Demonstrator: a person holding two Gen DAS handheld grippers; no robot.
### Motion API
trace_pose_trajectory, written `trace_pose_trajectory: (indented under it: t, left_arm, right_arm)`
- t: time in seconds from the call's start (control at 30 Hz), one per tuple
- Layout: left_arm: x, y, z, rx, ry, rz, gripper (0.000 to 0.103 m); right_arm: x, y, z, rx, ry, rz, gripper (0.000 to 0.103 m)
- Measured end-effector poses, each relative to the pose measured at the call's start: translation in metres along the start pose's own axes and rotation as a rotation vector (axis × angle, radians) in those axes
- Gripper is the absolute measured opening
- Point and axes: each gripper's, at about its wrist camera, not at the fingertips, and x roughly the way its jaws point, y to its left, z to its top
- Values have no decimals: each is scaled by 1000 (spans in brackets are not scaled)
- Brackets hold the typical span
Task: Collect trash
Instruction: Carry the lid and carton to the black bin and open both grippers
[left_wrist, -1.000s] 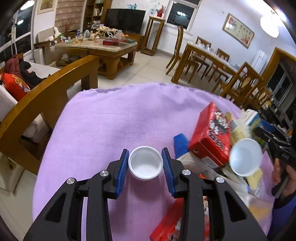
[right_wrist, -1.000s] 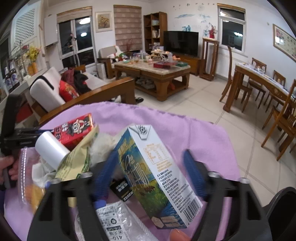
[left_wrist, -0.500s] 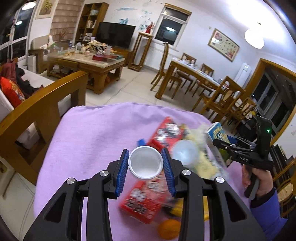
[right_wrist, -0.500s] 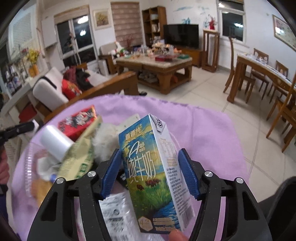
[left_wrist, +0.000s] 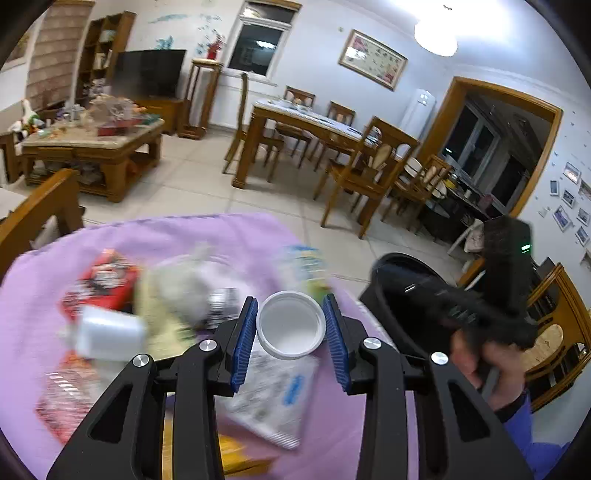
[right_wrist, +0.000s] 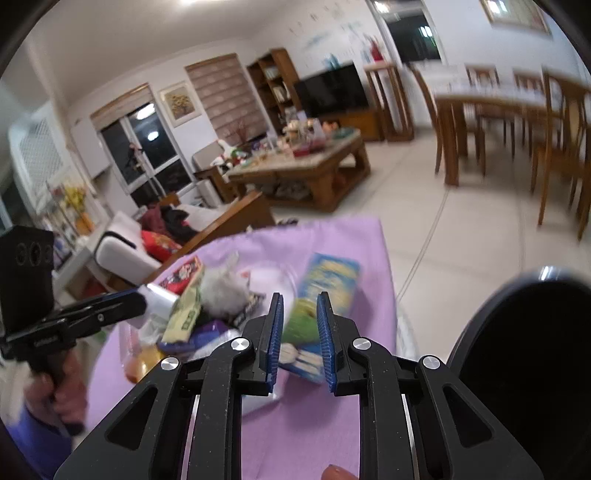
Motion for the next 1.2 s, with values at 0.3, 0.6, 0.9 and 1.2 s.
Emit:
trace_pose_trajectory:
  t: [0.3,0.6,0.9,1.2]
  left_arm:
    - [4,3,-5,-50,-25,77,36]
    - [-4,7,0,-37,-27,95,36]
    - [71,-85,6,63,82,-105,36]
    - [171,-163,-8,146,234,-184,36]
  right_arm:
    - [94,17,-6,-55,205,-102,80]
    - [74,14,-19,-43,103,-91,49]
    - [-72,-78,-28,73,-78,-316,49]
    - [-90,-154,-88,83,86,-434,50]
